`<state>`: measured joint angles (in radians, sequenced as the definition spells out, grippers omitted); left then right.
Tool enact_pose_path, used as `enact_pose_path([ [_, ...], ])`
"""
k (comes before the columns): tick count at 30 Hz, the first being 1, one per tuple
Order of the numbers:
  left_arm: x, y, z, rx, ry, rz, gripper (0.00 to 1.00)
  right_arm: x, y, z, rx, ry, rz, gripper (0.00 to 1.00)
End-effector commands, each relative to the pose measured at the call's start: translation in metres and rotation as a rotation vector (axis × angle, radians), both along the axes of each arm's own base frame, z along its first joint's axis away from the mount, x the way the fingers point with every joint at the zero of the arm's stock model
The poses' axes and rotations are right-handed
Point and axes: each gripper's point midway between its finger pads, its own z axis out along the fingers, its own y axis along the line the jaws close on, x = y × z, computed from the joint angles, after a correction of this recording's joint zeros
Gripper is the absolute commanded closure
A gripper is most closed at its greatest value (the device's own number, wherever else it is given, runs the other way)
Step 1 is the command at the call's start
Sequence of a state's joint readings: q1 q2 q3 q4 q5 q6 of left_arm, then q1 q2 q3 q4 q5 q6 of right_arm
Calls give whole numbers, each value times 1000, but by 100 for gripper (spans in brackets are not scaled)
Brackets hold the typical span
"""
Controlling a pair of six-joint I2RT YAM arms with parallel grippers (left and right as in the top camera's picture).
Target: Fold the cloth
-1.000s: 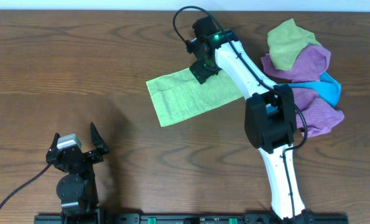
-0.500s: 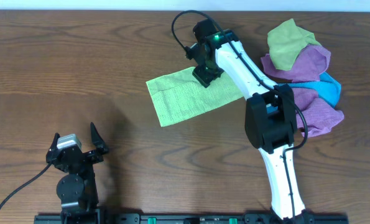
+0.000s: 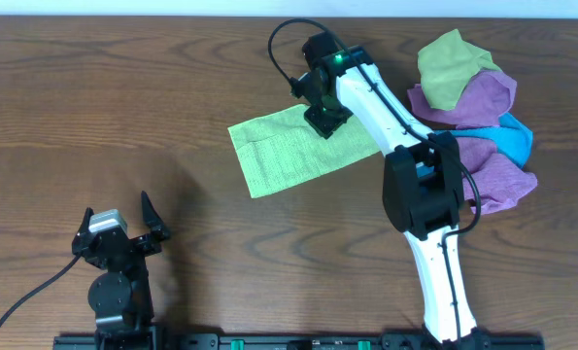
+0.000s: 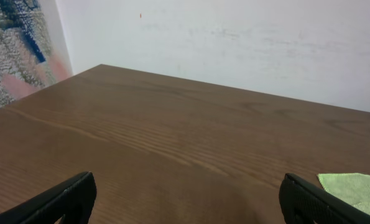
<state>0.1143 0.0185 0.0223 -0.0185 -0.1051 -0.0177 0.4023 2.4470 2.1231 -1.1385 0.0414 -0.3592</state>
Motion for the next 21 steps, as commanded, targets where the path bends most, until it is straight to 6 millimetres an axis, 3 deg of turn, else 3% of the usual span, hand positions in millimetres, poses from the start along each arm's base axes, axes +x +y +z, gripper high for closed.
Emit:
enact_pose_path([
  [1, -3, 6, -19, 14, 67, 30, 5, 2, -5, 3, -14, -9, 13, 60],
  [9, -3, 6, -19, 14, 67, 30, 5, 2, -5, 3, -14, -9, 9, 98],
  [16, -3, 6, -19, 14, 67, 30, 5, -8, -3, 11, -14, 18, -80, 99],
  [21, -3, 6, -19, 14, 67, 30, 5, -7, 3, 40, 17, -29, -109, 99],
])
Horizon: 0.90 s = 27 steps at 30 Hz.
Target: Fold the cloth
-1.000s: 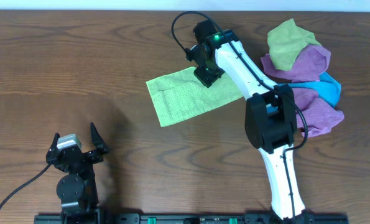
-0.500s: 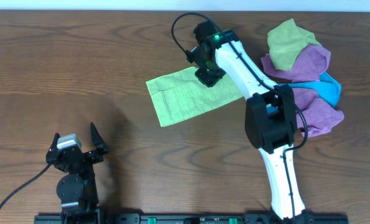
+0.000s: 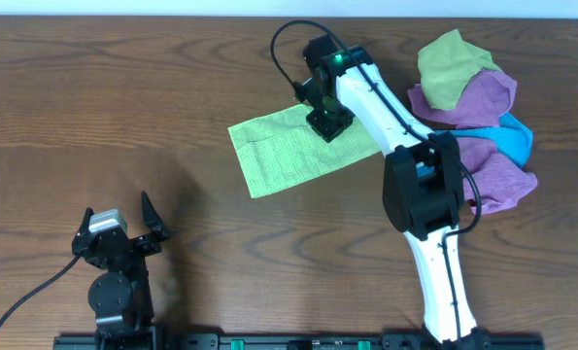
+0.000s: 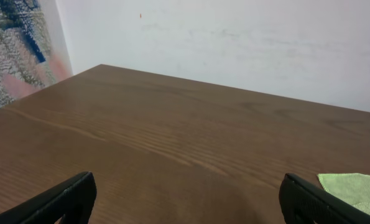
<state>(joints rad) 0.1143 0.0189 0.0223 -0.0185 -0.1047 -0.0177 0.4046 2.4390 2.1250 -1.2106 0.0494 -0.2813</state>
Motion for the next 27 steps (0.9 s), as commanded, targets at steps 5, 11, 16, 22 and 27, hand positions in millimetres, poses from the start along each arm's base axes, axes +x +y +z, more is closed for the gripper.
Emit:
enact_pose_path([
  [5, -3, 6, -19, 14, 67, 30, 5, 8, 8, 45, 31, -99, 9, 75],
  [11, -3, 6, -19, 14, 66, 30, 5, 11, 6, 44, 28, -104, 21, 51],
  [16, -3, 6, -19, 14, 67, 30, 5, 12, 4, 39, 28, -105, 24, 55],
  [22, -3, 6, -19, 14, 67, 30, 5, 10, -1, 23, 22, -92, 16, 58],
  [27, -3, 6, -19, 14, 67, 30, 5, 4, -2, 10, 21, -69, 16, 60],
])
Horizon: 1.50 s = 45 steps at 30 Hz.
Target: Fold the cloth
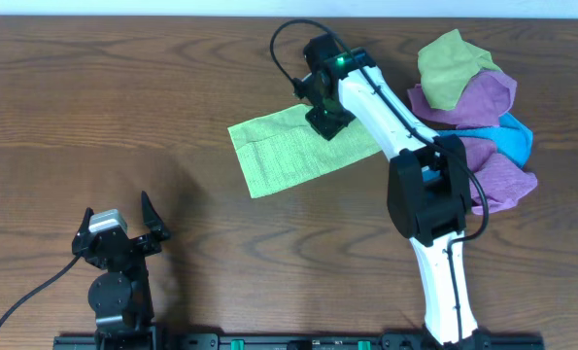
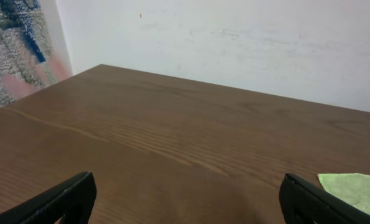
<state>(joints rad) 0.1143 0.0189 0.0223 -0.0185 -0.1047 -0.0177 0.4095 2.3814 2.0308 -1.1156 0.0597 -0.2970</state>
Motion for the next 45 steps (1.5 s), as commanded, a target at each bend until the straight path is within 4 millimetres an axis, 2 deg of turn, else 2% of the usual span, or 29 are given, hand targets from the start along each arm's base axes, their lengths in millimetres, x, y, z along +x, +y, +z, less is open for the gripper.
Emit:
enact_pose_path([
  [1, -3, 6, -19, 14, 67, 30, 4, 0, -5, 5, 8, -9, -3, 61],
  [11, -3, 6, -19, 14, 67, 30, 5, -1, -4, -5, 12, -9, -3, 64],
  [15, -3, 6, -19, 14, 66, 30, 5, -2, -3, -9, 20, -6, -1, 69],
  [20, -3, 6, -19, 14, 67, 30, 5, -7, -3, -16, 26, 11, 0, 79],
  [23, -3, 6, -19, 14, 67, 30, 5, -7, -2, -18, 31, 12, 1, 96],
  [27, -3, 6, -19, 14, 67, 30, 5, -4, -1, -16, 36, 2, -15, 99],
  [31, -3, 6, -19, 14, 67, 30, 5, -2, 1, 0, 44, -3, -51, 99],
  [38, -3, 6, -19, 14, 67, 30, 5, -1, 11, 47, 73, -50, -79, 99],
  [41, -3, 6, -19, 14, 67, 30, 5, -13, 14, 61, 73, -41, -87, 99],
  [45, -3, 6, -19, 14, 66, 30, 5, -40, 18, 65, 42, 30, -104, 99],
])
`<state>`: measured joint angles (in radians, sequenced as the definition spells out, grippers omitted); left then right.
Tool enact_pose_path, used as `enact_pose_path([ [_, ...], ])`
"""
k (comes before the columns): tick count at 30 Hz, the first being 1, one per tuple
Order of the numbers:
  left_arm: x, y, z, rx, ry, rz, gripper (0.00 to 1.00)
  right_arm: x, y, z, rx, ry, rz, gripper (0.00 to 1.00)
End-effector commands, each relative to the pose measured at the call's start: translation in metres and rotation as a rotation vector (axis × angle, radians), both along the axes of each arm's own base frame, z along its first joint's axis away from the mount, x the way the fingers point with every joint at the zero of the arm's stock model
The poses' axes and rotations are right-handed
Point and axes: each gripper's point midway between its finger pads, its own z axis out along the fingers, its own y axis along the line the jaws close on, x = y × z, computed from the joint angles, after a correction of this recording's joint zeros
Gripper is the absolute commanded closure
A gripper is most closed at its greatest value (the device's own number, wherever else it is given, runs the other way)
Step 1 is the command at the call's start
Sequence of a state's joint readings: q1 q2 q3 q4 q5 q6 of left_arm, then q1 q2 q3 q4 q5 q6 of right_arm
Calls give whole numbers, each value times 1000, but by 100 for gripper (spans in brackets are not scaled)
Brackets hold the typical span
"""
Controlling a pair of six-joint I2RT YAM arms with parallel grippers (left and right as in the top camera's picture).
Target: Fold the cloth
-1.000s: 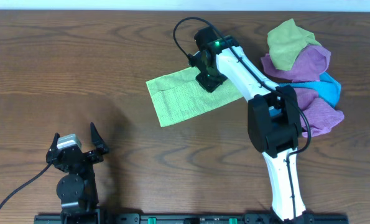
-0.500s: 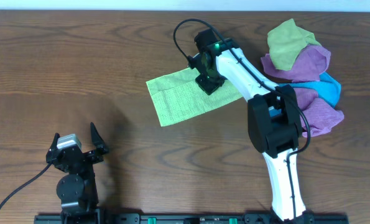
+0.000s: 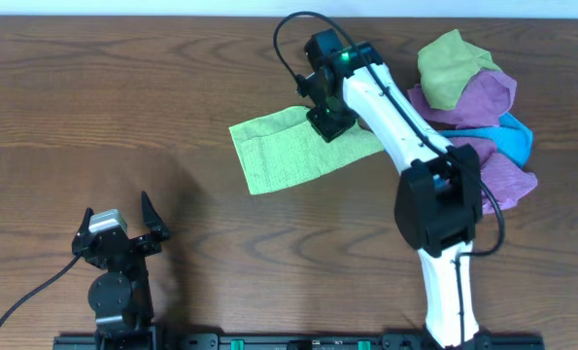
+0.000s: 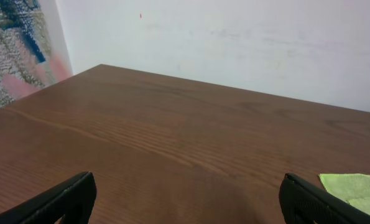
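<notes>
A light green cloth [image 3: 284,156] lies flat on the wooden table [image 3: 94,107], a slanted rectangle near the middle; its corner shows at the right edge of the left wrist view [image 4: 359,186]. My right gripper [image 3: 327,124] points down onto the cloth's upper right part, its fingertips hidden under the wrist. My left gripper [image 3: 154,219] rests at the front left, far from the cloth, open with only bare table between its black fingers [image 4: 73,194].
A heap of crumpled cloths [image 3: 473,107], olive, purple and blue, lies at the right behind the right arm. A white wall rises past the table's far edge [image 4: 234,93] in the left wrist view.
The right arm's elbow has swung a little to the right and toward the front. Its gripper stays on the cloth's upper right part, and the cloth has shifted very slightly. The left arm is unchanged.
At every earlier moment my right gripper stood on the upper right part of the flat green cloth, shifting only by small amounts. The cloth keeps nearly the same shape and place now. My left gripper stayed open at the front left throughout.
</notes>
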<state>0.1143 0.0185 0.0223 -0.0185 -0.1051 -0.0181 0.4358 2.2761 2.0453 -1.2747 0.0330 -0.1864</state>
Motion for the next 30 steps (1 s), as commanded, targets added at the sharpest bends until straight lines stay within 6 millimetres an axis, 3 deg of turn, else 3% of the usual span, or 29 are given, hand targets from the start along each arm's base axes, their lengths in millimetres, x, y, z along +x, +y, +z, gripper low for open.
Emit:
enact_pose_path([
  [1, -3, 6, -19, 14, 67, 30, 5, -17, 16, 16, 9, 14, -27, 99],
  [8, -3, 6, -19, 14, 67, 30, 5, -94, 33, 19, -84, 229, -8, 99],
  [13, -3, 6, -19, 14, 67, 30, 5, -95, 34, 21, -214, 137, -21, 98],
  [14, -3, 6, -19, 14, 67, 30, 5, -99, 34, 22, -220, 145, -14, 85],
  [15, -3, 6, -19, 14, 67, 30, 5, -102, 34, 22, -228, 152, -8, 53],
  [17, -3, 6, -19, 14, 67, 30, 4, -105, 34, 23, -238, 164, 14, 21],
  [23, -3, 6, -19, 14, 67, 30, 5, -91, 31, 22, -236, 113, 11, 22],
  [30, -3, 6, -19, 14, 67, 30, 5, -40, 37, 4, -142, -20, 16, 32],
])
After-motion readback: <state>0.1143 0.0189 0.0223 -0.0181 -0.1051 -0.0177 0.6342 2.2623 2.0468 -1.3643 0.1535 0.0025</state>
